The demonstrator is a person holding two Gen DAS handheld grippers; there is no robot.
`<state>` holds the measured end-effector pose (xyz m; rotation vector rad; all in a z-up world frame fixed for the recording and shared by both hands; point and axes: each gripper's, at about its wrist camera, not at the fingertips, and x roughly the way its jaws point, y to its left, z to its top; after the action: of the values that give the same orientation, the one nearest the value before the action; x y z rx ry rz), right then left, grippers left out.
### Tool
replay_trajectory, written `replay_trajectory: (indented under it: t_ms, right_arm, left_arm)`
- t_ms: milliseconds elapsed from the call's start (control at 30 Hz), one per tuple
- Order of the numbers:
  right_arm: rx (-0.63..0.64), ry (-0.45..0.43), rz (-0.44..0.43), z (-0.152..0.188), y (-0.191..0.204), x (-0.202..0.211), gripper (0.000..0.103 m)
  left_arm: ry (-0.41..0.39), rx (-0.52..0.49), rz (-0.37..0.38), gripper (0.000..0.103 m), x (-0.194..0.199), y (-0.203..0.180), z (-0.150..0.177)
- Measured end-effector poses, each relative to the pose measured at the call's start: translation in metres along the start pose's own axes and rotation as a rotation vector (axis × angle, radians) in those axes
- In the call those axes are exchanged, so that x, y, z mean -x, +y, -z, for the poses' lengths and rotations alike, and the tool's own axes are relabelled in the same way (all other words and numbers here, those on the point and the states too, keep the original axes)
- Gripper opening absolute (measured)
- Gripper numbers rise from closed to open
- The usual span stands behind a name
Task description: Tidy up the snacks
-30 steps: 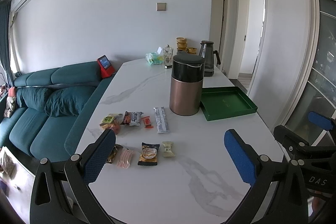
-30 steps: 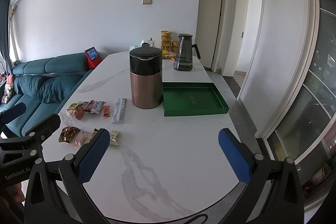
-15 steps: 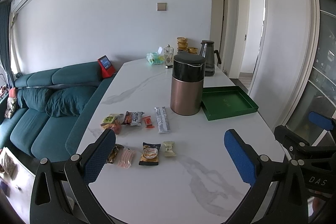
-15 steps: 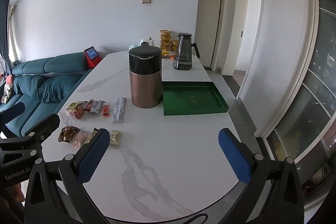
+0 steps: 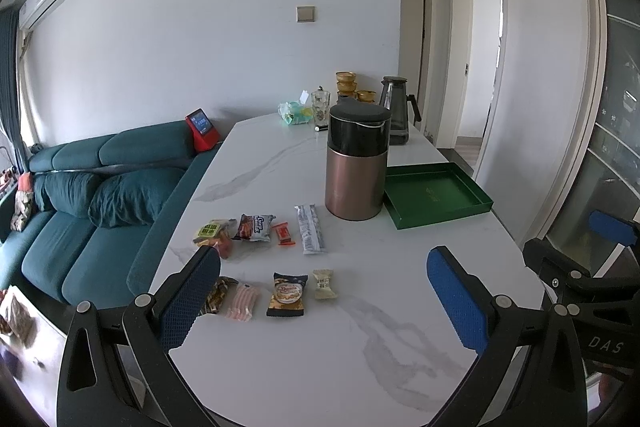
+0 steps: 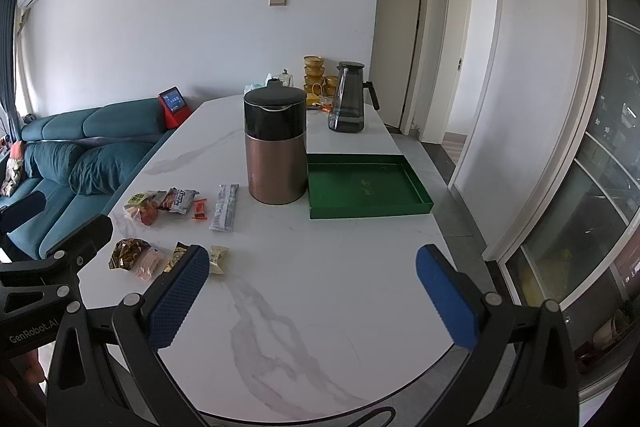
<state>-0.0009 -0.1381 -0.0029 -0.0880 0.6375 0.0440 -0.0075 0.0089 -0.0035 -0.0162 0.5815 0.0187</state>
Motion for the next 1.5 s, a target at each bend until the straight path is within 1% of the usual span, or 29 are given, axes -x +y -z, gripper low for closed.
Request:
replay_trajectory:
  t_ms: [167, 233, 433, 867, 1200, 1367, 1500]
  right_arm:
    - [0.007, 0.007, 0.012, 0.004, 0.000, -0.001, 0.103]
    - [0.007, 0.008, 0.016, 0.008, -0.007, -0.002, 0.103]
    - [0.012, 0.017, 0.033, 0.004, -0.004, -0.003, 0.103]
    - [0.012, 0.024, 0.036, 0.003, -0.004, -0.005, 0.103]
    - [0.013, 0.032, 0.046, 0.006, -0.002, -0.005, 0.103]
    - [0.008, 0.037, 0.046, 0.004, 0.001, -0.007, 0.103]
    - [0.004, 0.059, 0.047, 0.003, 0.016, -0.015, 0.103]
  left_arm:
    - [0.001, 0.005, 0.012, 0.102, 0.000, 0.000, -0.003]
    - [-0.001, 0.001, 0.015, 0.102, 0.001, 0.000, -0.003]
    - [0.005, -0.011, 0.028, 0.102, -0.002, -0.004, -0.003]
    - [0.000, -0.027, 0.018, 0.102, -0.002, -0.011, -0.001]
    - [0.004, -0.027, 0.028, 0.102, -0.003, -0.013, 0.000]
    - [0.005, -0.022, 0.041, 0.102, -0.005, -0.007, 0.001]
    - [0.028, -0.021, 0.054, 0.102, -0.013, 0.008, 0.001]
